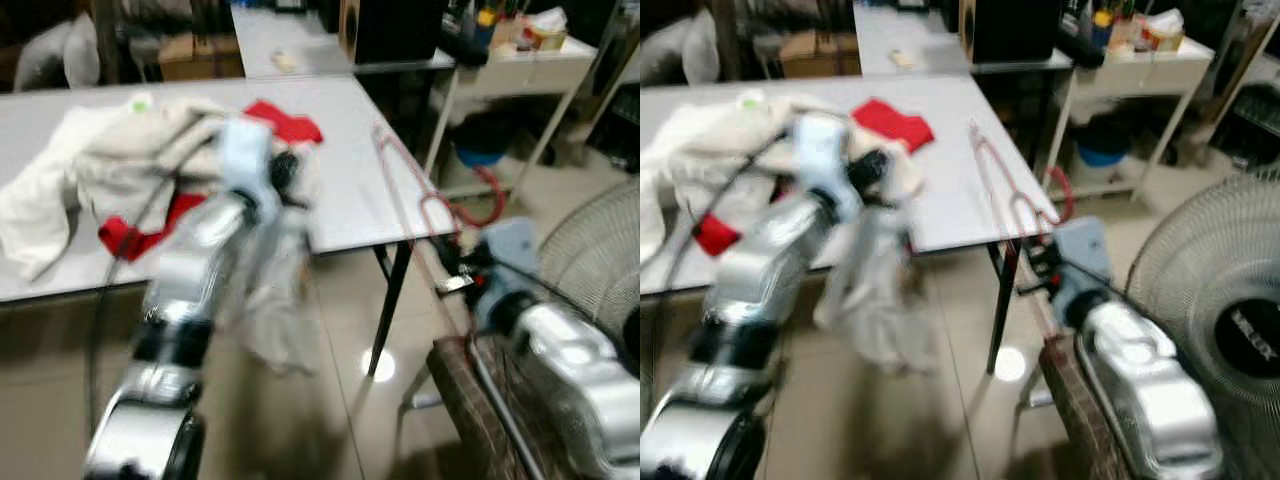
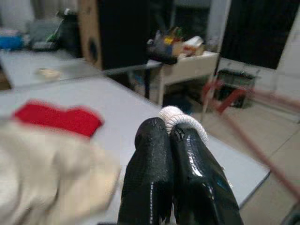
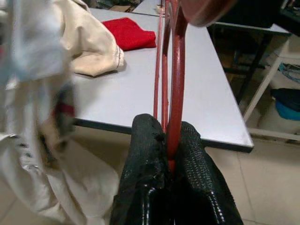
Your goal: Hang hanger
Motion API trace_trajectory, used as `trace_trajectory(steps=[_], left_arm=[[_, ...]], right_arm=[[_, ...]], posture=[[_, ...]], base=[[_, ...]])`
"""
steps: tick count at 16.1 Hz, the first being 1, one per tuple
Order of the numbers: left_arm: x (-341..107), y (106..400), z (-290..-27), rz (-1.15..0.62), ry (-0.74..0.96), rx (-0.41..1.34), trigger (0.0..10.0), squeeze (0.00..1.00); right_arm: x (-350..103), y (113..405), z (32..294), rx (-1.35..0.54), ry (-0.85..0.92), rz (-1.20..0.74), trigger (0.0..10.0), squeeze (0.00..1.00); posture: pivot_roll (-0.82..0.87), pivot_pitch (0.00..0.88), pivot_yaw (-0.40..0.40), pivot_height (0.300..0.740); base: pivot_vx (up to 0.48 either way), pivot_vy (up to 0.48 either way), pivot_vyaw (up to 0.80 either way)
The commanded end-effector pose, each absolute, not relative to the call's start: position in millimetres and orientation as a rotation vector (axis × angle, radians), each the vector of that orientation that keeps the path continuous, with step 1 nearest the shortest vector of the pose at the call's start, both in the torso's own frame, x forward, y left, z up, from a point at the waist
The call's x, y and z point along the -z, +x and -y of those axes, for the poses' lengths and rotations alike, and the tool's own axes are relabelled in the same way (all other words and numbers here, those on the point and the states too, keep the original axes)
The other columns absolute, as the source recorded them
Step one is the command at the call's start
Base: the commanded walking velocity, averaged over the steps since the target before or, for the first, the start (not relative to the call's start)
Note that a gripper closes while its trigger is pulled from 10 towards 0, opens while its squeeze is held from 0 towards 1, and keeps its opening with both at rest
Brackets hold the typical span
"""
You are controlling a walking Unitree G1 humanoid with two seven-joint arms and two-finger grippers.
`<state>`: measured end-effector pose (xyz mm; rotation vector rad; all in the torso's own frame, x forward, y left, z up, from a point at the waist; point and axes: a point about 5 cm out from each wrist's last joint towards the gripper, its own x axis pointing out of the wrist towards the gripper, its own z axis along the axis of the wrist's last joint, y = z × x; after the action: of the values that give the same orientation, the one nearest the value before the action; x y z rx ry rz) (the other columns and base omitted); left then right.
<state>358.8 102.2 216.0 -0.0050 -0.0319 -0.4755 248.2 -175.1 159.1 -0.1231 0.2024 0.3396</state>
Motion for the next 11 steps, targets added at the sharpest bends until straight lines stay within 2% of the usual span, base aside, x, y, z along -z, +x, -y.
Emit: trace_trajectory(steps=[1, 7, 11], left_arm=[[-231.4, 364.7, -113.1, 0.091, 0.005, 0.45, 10.0, 0.0], [-252.1, 389.2, -117.1, 0.091, 0.014, 0.408, 10.0, 0.0], [-262.9, 401.7, -126.9, 0.104, 0.09, 0.357, 10.0, 0.0]], right_arm=[[-168.0, 246.4, 168.5, -0.4, -0.124, -0.179, 10.0, 0.0], [-186.5, 233.4, 182.8, -0.588, -0.213, -0.223, 10.0, 0.0], [-198.7, 215.3, 198.7, -0.718, -0.288, -0.3, 10.0, 0.0]], posture=[[-0.07, 0.0, 0.003, 0.74], [-0.07, 0.0, 0.0, 0.74], [-0.07, 0.0, 0.003, 0.74]], base=[[0.322, 0.0, 0.0], [0.339, 0.0, 0.0], [0.37, 0.0, 0.0]])
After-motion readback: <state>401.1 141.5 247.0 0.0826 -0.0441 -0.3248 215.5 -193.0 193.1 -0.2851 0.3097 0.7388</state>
